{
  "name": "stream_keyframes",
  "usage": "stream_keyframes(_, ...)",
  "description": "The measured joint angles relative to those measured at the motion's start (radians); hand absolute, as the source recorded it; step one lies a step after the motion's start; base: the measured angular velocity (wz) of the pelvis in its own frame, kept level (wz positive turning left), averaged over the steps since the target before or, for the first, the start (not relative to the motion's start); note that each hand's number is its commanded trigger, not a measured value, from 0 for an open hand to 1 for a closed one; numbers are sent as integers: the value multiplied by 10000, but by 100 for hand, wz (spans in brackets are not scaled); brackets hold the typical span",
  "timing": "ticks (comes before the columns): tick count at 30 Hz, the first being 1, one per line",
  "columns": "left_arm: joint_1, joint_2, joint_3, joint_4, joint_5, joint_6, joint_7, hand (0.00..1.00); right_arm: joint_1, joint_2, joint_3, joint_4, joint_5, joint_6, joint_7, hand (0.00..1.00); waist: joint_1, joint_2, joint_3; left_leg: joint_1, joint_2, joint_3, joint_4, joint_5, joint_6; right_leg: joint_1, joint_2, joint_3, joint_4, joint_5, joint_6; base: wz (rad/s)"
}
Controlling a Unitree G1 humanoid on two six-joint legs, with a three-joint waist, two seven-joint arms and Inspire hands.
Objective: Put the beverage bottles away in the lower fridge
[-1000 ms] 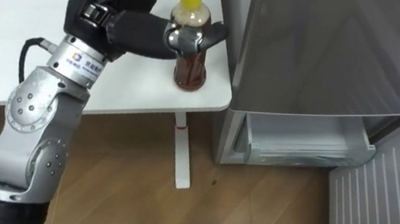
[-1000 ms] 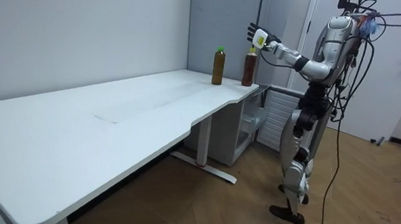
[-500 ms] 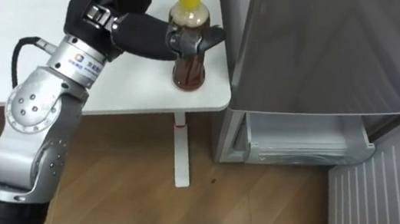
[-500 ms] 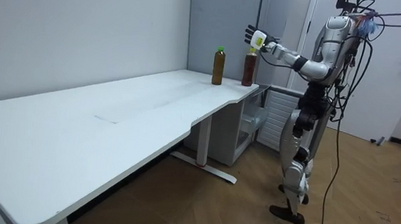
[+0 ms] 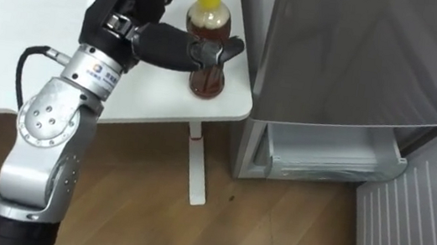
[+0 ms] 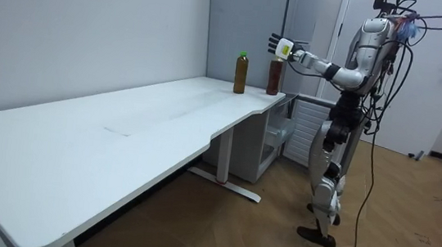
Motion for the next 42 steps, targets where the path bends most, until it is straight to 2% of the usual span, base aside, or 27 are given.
stream_keyframes(4,0,-2,-28,59,3,0,74,0,94,9,20,0,5,8,-38,0,0,34,-21,28,0,15,-45,8,-10,7,13,36,4,1,-1,0)
stream_keyframes(16,126,52,-411,592,158,-22,99,0,186,39,219,-46,67,-3,-62,0,-5,4,-8,106,-1,174,-115,47,-10,12,10,130,-23,0,-1,-1)
stream_keyframes(23,129,59,-478,903,226,-13,148,0,163,41,396,-49,219,90,-70,0,13,-167,-23,147,-4,241,-117,64,-6,39,12,235,-5,1,-1,-2)
stream_keyframes(28,154,66,-499,1214,795,15,293,0,166,42,397,-50,232,92,-76,0,7,-251,-12,170,5,215,-125,64,-6,54,32,280,-2,6,-9,0)
stream_keyframes(42,152,112,-490,1224,988,13,305,0,174,49,392,-49,1,90,49,0,0,-166,-29,175,16,236,-139,64,-7,44,33,253,-15,8,-12,0)
